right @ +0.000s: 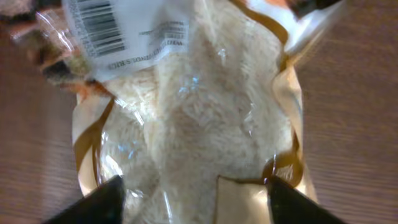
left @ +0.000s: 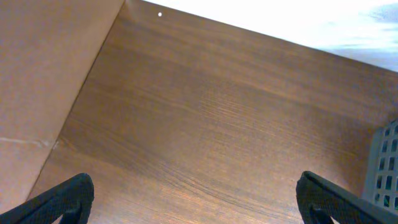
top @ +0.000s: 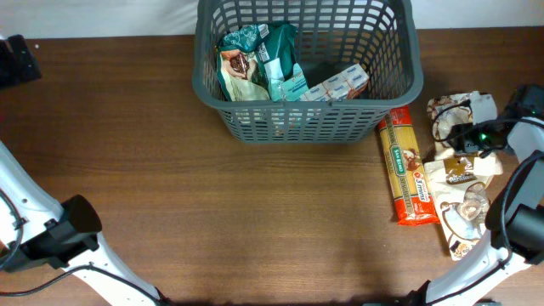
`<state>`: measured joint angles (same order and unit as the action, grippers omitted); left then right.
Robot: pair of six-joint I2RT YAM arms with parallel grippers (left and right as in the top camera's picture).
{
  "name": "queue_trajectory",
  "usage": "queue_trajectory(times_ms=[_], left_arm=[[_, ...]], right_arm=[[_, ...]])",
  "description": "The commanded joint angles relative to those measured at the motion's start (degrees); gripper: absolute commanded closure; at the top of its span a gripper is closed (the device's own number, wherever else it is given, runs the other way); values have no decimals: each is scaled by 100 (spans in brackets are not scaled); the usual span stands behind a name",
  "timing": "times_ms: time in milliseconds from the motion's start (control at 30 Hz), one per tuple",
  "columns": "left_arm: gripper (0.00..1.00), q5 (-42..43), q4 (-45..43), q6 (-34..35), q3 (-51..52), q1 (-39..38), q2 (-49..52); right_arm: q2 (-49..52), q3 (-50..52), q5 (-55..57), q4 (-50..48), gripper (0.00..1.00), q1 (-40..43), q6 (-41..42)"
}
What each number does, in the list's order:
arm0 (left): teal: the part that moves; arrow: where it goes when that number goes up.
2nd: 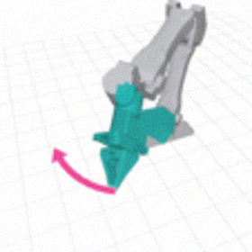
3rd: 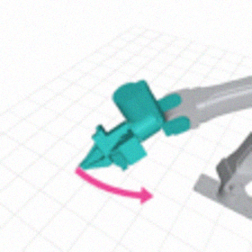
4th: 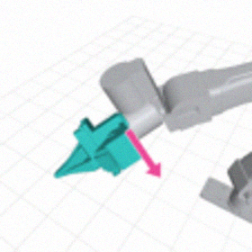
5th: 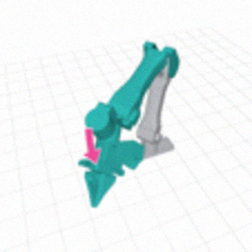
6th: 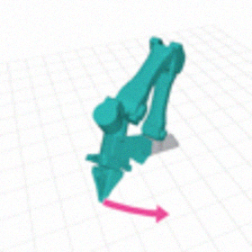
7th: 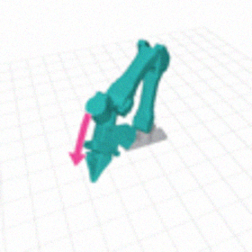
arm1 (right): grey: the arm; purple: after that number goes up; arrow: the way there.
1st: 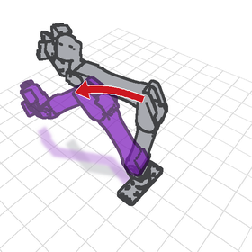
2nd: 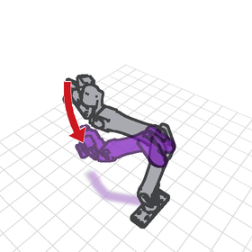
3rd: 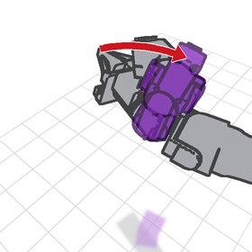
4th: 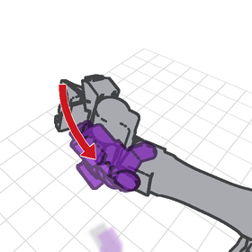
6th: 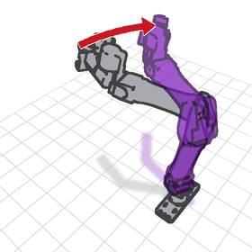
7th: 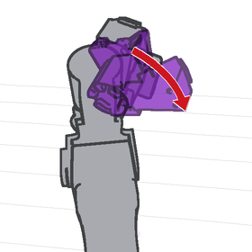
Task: Pack container
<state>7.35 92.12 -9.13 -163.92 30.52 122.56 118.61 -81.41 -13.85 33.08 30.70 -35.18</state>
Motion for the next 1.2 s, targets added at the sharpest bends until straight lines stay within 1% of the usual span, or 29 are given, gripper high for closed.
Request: queue_trajectory(times_ms=[0, 67, 167, 200, 233, 367, 467, 500, 600, 867, 1000, 1167], left_arm=[[1, 81, 48, 74, 7, -17, 44], [1, 83, 59, 74, 7, -17, 44], [1, 83, 57, 74, 7, -17, 44], [1, 83, 59, 74, 7, -17, 44], [1, 83, 57, 74, 7, -17, 44], [1, 83, 55, 76, 7, -17, 44], [1, 83, 48, 76, 7, -17, 44], [1, 83, 48, 76, 7, -17, 44], [1, 83, 50, 76, 7, -17, 44], [1, 85, 50, 76, 7, -17, 44], [1, 85, 50, 76, 7, -17, 44], [1, 85, 52, 96, 7, -17, 44]], right_arm=[[105, 52, 4, -9, 48, 46, 61], [105, 52, -13, -13, 52, 46, 122], [105, 98, -74, -17, 66, 46, 120], [116, 114, -74, -17, 78, 46, 120], [142, 118, -74, -15, 96, 46, 122], [219, 118, -284, -44, 96, 46, 160], [225, 114, -629, -240, 96, 46, 186], [225, 109, -688, -334, 96, 46, 306], [225, 109, -697, -544, 96, 46, 686], [208, 22, -758, -570, 96, 42, 767], [76, -363, -1126, -562, 96, 42, 942], [-240, -1156, -1403, -358, 96, 39, 1325]])
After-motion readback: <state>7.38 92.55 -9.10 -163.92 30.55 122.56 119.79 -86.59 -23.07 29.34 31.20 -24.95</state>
